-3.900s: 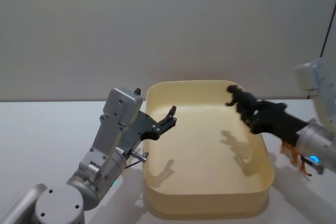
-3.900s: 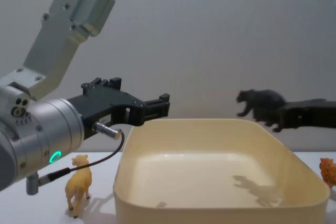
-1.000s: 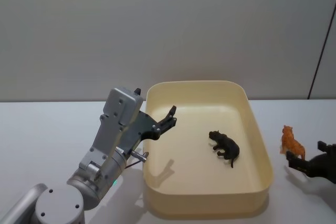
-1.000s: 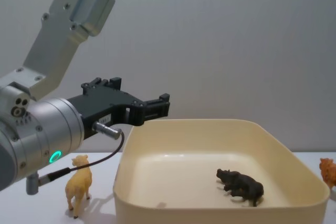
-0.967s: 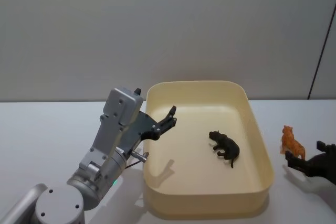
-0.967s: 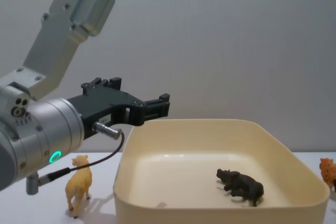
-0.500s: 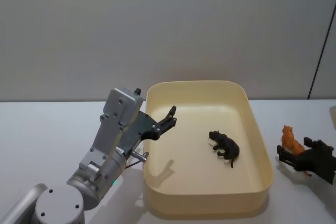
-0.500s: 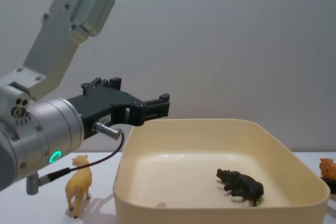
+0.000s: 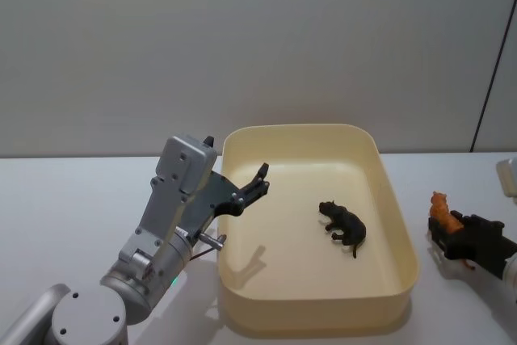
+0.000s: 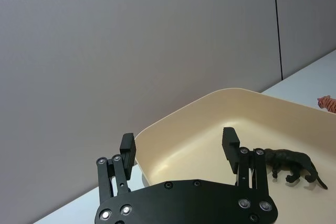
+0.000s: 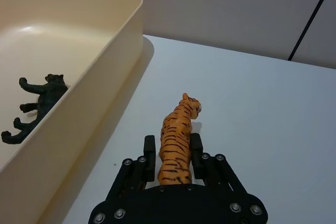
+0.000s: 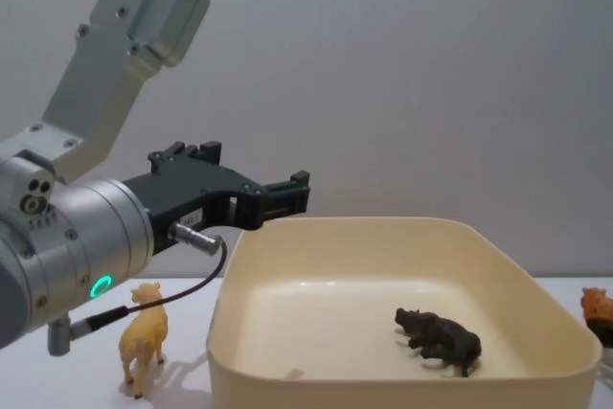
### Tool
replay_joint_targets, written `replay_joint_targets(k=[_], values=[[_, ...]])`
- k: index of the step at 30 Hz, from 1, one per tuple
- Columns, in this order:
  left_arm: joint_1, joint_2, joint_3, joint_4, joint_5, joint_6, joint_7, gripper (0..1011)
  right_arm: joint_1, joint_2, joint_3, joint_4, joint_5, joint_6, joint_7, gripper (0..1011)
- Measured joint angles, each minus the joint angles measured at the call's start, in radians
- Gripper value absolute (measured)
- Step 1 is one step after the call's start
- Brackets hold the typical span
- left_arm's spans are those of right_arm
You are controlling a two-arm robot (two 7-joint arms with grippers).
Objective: Pick up the toy alternately with two hands and place it into the central storage box.
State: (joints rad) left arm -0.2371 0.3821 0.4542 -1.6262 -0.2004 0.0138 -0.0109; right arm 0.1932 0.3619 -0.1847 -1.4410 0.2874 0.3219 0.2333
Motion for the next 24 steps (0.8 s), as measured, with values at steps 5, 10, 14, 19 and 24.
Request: replay_joint_targets(k=[5, 10, 14, 19, 24], values=[[0.0, 0.0, 0.0, 0.0, 0.0, 0.0, 0.0, 1001, -0.004, 0.002, 0.001, -0.006, -0.001, -0.014, -0.004, 306], [0.0, 0.0, 0.0, 0.0, 0.0, 0.0, 0.0, 1001, -0.006, 0.003, 0.005, -0.015, -0.005, -0.046, -0.016, 305], [0.0, 0.0, 0.0, 0.0, 0.0, 0.0, 0.0, 1001, -0.005, 0.003, 0.008, -0.023, -0.007, -0.077, -0.026, 305], [0.0, 0.0, 0.0, 0.0, 0.0, 0.0, 0.0, 1001, 0.006, 0.001, 0.012, -0.039, -0.01, -0.116, -0.031, 305], [0.0, 0.0, 0.0, 0.0, 0.0, 0.0, 0.0, 1001, 0.022, -0.003, 0.012, -0.049, -0.01, -0.139, -0.015, 305]])
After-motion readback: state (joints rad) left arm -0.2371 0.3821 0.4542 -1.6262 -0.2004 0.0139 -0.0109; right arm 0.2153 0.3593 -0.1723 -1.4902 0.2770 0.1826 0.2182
